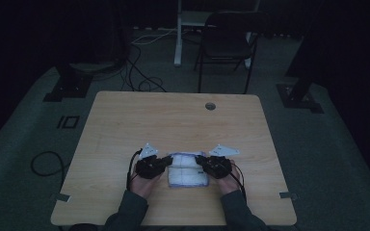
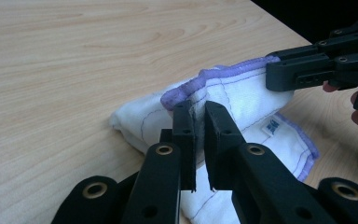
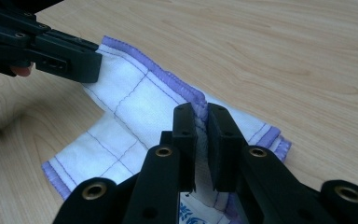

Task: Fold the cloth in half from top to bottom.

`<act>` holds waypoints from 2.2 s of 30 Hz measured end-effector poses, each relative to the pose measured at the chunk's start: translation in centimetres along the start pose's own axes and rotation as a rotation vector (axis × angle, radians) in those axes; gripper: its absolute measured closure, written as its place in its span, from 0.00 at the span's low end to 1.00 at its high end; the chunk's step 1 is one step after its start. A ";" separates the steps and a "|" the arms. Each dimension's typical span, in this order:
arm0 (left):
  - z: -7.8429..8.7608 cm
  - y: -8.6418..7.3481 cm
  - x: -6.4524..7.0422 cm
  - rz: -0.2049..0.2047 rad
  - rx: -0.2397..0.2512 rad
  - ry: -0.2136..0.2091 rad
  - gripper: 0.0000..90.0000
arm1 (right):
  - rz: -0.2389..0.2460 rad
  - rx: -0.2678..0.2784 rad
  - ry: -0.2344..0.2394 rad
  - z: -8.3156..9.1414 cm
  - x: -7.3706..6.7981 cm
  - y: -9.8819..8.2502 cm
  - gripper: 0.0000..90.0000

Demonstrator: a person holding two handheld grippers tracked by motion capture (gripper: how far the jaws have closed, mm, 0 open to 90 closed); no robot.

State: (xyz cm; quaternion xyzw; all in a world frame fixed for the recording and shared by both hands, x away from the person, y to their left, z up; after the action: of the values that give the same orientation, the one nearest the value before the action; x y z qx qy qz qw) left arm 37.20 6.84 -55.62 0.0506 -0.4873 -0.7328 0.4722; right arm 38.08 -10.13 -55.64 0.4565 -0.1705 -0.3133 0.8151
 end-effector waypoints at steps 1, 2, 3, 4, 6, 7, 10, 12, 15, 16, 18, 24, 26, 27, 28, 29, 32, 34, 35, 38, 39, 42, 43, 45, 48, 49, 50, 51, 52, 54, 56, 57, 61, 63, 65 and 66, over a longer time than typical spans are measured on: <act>0.0 -0.1 0.0 0.001 0.000 0.000 0.93 | -0.001 -0.002 0.001 0.0 0.0 -0.1 0.93; 0.0 -0.3 0.0 0.002 -0.002 0.001 0.93 | -0.003 -0.003 0.003 -0.1 -0.1 -0.2 0.93; 0.0 -0.3 -0.1 0.003 -0.002 0.001 0.93 | 0.002 -0.004 0.004 -0.1 -0.1 -0.2 0.93; 0.0 -0.5 -0.1 0.003 -0.004 0.001 0.93 | 0.001 -0.005 0.005 -0.1 -0.1 -0.3 0.93; -0.1 -0.7 -0.1 0.005 -0.005 0.002 0.93 | -0.001 -0.006 0.008 -0.2 -0.2 -0.4 0.93; -0.1 -0.8 -0.2 0.006 -0.007 0.003 0.93 | 0.002 -0.007 0.008 -0.2 -0.3 -0.4 0.93; -0.1 -1.0 -0.2 0.007 -0.011 0.005 0.93 | 0.002 -0.013 0.013 -0.2 -0.4 -0.7 0.92; -0.2 -1.2 -0.2 0.006 -0.016 0.005 0.93 | 0.005 -0.015 0.012 -0.2 -0.5 -0.8 0.92; -0.2 -1.5 -0.2 0.006 -0.023 0.006 0.93 | 0.007 -0.018 0.014 -0.2 -0.5 -1.1 0.92; -0.2 -1.6 -0.2 0.004 -0.024 0.005 0.92 | 0.006 -0.020 0.015 -0.2 -0.5 -1.1 0.92; -0.1 -1.7 -0.2 0.003 -0.025 0.004 0.91 | 0.005 -0.019 0.014 -0.2 -0.6 -1.2 0.92; 0.5 -1.9 0.1 0.006 -0.019 -0.022 0.81 | 0.011 -0.031 0.007 0.2 -0.7 -1.9 0.81; 0.9 -1.7 0.2 0.004 -0.008 -0.025 0.78 | 0.021 -0.035 -0.001 0.5 -0.6 -1.9 0.75; 1.1 -1.6 0.2 0.003 0.002 -0.029 0.77 | 0.022 -0.034 -0.004 0.6 -0.6 -2.0 0.73; 1.3 -1.5 0.2 0.001 0.005 -0.030 0.76 | 0.030 -0.035 -0.008 0.8 -0.6 -2.0 0.71; 1.5 -1.3 0.2 0.003 0.016 -0.031 0.75 | 0.032 -0.038 -0.013 0.9 -0.6 -2.1 0.70; 2.0 -0.9 -0.2 0.009 0.035 -0.022 0.75 | 0.043 -0.043 -0.023 1.3 -0.4 -2.4 0.66; 2.0 -0.9 -0.6 0.019 0.039 -0.011 0.75 | 0.033 -0.036 -0.027 1.7 -0.3 -2.4 0.65; 2.0 -0.9 -0.9 0.025 0.037 -0.004 0.75 | 0.028 -0.032 -0.028 1.9 -0.2 -2.4 0.64; 1.6 -1.0 -1.7 0.036 0.032 0.024 0.75 | 0.013 -0.004 -0.036 2.6 0.3 -2.1 0.64; 1.5 -1.0 -1.9 0.034 0.029 0.031 0.75 | 0.000 0.010 -0.036 2.9 0.5 -2.0 0.64; 1.4 -1.1 -2.6 0.058 0.017 0.048 0.75 | -0.028 0.039 -0.038 3.6 0.9 -1.8 0.64; 1.4 -1.2 -2.6 0.057 0.011 0.049 0.75 | -0.031 0.042 -0.045 3.8 1.2 -1.7 0.64; 1.3 -1.4 -2.4 0.041 -0.002 0.051 0.75 | -0.039 0.043 -0.055 4.0 1.6 -1.9 0.63; 1.0 -1.9 -1.9 0.006 -0.020 0.052 0.74 | -0.051 0.039 -0.068 4.2 2.1 -2.1 0.63; 0.9 -2.0 -1.8 -0.001 -0.024 0.053 0.73 | -0.055 0.038 -0.072 4.3 2.2 -2.2 0.63; 0.9 -2.1 -1.7 -0.007 -0.029 0.052 0.73 | -0.056 0.037 -0.076 4.3 2.3 -2.3 0.63; 0.8 -2.3 -1.7 -0.013 -0.035 0.060 0.72 | -0.058 0.037 -0.079 4.4 2.5 -2.3 0.63; 0.8 -2.4 -1.7 -0.018 -0.040 0.061 0.72 | -0.061 0.032 -0.090 4.5 2.8 -2.5 0.63; 0.8 -2.6 -1.8 -0.023 -0.044 0.065 0.71 | -0.066 0.024 -0.105 4.5 3.3 -2.9 0.63; 0.8 -2.9 -1.8 -0.028 -0.049 0.075 0.71 | -0.081 0.018 -0.116 4.4 3.8 -3.3 0.63; 0.8 -2.9 -1.8 -0.028 -0.049 0.075 0.71 | -0.081 0.018 -0.116 4.4 3.8 -3.3 0.63; 0.6 -3.3 -1.8 -0.046 -0.064 0.087 0.70 | -0.112 -0.015 -0.152 4.0 5.3 -4.5 0.63; 0.6 -3.4 -1.8 -0.043 -0.068 0.089 0.70 | -0.128 -0.017 -0.159 4.0 5.7 -4.7 0.62; 0.7 -3.4 -1.9 -0.039 -0.065 0.090 0.69 | -0.137 -0.020 -0.169 4.0 6.1 -4.9 0.62; 0.7 -3.3 -2.0 -0.041 -0.062 0.094 0.69 | -0.138 -0.022 -0.174 4.0 6.3 -5.0 0.62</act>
State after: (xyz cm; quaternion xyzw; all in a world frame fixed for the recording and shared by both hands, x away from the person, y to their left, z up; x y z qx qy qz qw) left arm 35.80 9.07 -58.48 0.0802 -0.4407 -0.7538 0.4808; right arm 38.75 -18.84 -57.80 0.4291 -0.2053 -0.4092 0.7786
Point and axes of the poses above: each handheld gripper's, and its own axes: z roughly backward along the jaws, y roughly out of its top, x roughly to its right, the point moved 8 cm from there along -z, roughly forward along the jaws, and after that the axes turned 9 degrees about z, right-handed, at the moved point
